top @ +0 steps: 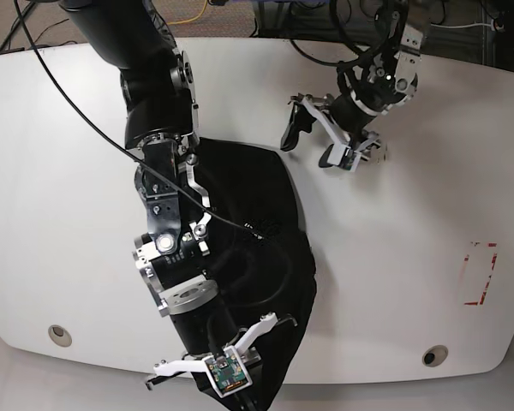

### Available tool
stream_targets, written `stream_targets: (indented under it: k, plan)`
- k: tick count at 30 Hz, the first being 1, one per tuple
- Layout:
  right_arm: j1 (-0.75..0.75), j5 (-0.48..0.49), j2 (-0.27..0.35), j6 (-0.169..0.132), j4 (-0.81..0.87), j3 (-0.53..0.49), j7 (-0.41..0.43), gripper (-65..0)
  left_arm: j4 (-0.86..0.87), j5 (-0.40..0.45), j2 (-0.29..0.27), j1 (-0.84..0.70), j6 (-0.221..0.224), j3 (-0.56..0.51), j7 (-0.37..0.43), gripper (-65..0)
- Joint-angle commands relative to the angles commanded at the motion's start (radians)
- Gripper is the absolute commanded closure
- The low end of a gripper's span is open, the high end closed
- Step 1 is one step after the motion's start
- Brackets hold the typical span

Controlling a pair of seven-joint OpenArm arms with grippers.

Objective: Layout the t-shirt on the table in an organized manner, then fold the t-shirt properly

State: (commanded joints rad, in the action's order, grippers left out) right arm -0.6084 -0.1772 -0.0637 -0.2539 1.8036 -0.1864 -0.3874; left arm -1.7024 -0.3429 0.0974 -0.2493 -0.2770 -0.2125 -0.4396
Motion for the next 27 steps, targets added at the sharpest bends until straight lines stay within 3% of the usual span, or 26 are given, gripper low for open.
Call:
stream_targets:
  k: [11, 24, 26, 27]
  plan:
    - [-0.069, -0.005, 0.0, 0.0, -0.058, 0.0, 0.0, 0.0, 0.184, 0.0, -0.084, 0.097, 0.0, -0.087, 0.002, -45.8]
    - [-0.137, -0.006, 0.002, 0.0, -0.078, 0.006, -0.006, 0.0, 0.358, 0.0, -0.18, 0.201, 0.0, -0.095, 0.002, -44.7]
    - [-0.141, -0.006, 0.002, 0.0, -0.078, 0.006, -0.02, 0.0, 0.382, 0.0, -0.183, 0.212, 0.0, -0.097, 0.002, -38.6]
    - [-0.147, -0.006, 0.002, 0.0, -0.078, 0.006, -0.025, 0.0, 0.399, 0.0, -0.192, 0.221, 0.0, -0.095, 0.003, -31.9]
